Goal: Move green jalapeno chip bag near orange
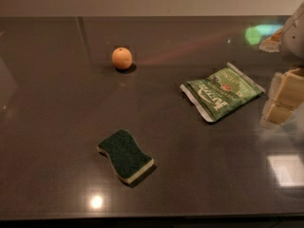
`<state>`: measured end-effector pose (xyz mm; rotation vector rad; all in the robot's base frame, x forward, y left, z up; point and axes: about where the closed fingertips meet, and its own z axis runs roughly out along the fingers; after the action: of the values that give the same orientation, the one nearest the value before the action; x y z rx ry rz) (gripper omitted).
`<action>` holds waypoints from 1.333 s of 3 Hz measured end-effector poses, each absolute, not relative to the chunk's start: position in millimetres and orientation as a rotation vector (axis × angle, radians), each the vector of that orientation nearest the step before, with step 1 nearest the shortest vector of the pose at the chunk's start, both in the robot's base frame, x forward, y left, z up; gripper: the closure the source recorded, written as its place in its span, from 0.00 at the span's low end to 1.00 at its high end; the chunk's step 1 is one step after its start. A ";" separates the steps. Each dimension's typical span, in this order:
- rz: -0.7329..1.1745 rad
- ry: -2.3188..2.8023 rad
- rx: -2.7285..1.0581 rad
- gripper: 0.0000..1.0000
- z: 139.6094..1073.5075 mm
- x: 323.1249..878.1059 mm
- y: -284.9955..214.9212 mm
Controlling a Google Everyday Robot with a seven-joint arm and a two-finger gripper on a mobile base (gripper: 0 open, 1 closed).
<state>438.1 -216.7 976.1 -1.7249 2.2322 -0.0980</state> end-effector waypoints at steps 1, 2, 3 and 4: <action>-0.098 2.232 -1.725 0.00 976.1 438.1 -216.7; -0.107 2.198 -1.740 0.00 976.6 449.2 -216.9; -0.103 2.129 -1.787 0.00 971.6 470.1 -217.2; -0.075 2.072 -1.848 0.00 957.3 493.0 -221.1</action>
Offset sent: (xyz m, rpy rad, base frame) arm 0.0264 -0.0021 -0.0042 0.0045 -0.0252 0.0557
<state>493.0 -221.1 957.3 -1.8476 2.0722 -0.0754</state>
